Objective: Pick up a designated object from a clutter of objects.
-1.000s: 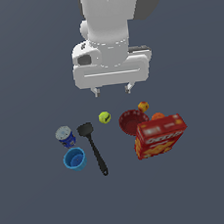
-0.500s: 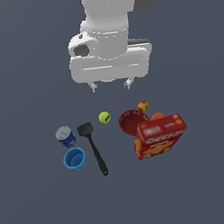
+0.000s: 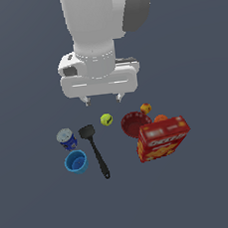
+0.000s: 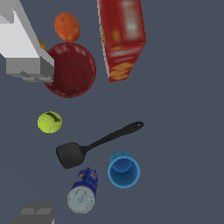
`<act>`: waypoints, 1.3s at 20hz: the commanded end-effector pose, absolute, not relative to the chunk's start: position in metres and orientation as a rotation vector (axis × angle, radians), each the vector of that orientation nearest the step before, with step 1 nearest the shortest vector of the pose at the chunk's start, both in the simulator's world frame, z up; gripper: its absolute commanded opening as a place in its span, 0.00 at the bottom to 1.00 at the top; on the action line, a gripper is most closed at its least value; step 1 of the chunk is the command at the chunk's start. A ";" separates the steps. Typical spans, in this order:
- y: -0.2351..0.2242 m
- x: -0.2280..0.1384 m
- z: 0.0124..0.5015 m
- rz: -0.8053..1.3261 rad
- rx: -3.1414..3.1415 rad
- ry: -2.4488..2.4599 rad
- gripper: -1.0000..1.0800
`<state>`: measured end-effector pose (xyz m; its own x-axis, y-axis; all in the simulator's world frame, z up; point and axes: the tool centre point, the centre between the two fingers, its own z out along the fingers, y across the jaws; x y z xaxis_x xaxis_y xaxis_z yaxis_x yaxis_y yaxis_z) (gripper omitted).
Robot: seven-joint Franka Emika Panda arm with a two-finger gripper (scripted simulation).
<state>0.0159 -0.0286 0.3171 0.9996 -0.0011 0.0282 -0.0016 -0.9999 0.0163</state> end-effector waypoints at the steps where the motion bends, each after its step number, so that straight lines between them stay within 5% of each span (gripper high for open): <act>1: -0.048 0.020 0.299 0.038 3.130 -0.016 0.96; 15: -0.202 0.005 0.159 0.009 3.143 -0.129 0.96; 26: -0.238 -0.012 0.126 -0.002 3.138 -0.160 0.96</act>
